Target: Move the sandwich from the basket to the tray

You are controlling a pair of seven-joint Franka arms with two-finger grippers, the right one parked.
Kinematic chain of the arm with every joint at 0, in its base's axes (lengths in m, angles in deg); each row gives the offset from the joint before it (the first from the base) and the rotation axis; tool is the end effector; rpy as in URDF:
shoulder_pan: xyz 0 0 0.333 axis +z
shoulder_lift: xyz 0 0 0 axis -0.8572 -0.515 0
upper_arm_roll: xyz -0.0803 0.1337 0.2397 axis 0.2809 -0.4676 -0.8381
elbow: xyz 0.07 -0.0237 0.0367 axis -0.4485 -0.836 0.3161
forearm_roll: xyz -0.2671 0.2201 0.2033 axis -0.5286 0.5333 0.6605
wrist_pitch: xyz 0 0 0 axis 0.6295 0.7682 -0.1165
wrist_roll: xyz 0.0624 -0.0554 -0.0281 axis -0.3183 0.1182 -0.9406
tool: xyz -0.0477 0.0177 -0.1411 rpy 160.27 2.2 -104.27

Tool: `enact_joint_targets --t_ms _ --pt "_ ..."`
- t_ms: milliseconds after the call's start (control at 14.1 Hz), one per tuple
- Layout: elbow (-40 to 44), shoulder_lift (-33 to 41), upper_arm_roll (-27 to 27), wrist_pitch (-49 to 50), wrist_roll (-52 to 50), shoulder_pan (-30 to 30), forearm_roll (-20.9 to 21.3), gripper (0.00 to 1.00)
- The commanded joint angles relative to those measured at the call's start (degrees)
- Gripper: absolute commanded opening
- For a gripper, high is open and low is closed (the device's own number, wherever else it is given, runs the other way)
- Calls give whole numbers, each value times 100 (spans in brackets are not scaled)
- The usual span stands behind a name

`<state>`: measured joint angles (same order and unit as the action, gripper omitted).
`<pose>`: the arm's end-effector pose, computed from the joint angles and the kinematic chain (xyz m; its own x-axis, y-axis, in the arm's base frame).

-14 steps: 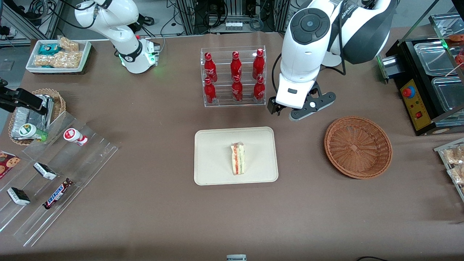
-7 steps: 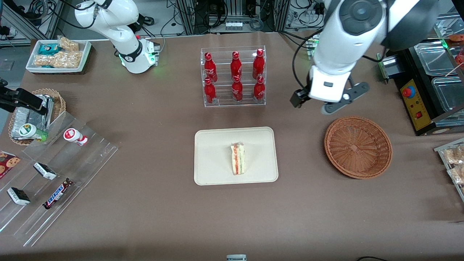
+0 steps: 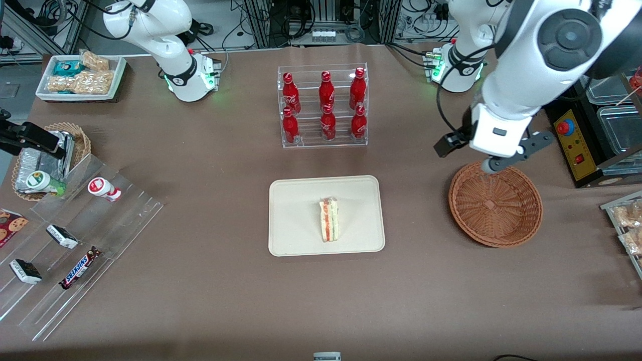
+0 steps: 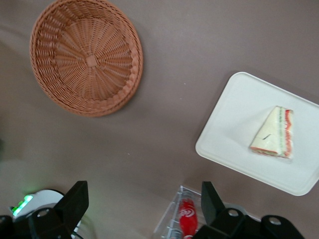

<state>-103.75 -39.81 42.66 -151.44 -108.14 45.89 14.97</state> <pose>0.5414 -0.2005 0.5117 0.9026 0.4126 -0.1231 0.4059 -0.9107 -0.0763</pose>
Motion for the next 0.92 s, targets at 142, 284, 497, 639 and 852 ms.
enact_joint_targets --t_ms 142,284,497,639,852 --pt "-287 411 66 300 1714 844 -408 100" --pt "-322 578 49 414 2435 994 -418 100" --pt "-488 824 48 467 3131 1223 -418 100" --pt "-515 895 31 494 3404 1337 -418 100" --pt "-576 1062 -276 494 3799 1329 -418 100"
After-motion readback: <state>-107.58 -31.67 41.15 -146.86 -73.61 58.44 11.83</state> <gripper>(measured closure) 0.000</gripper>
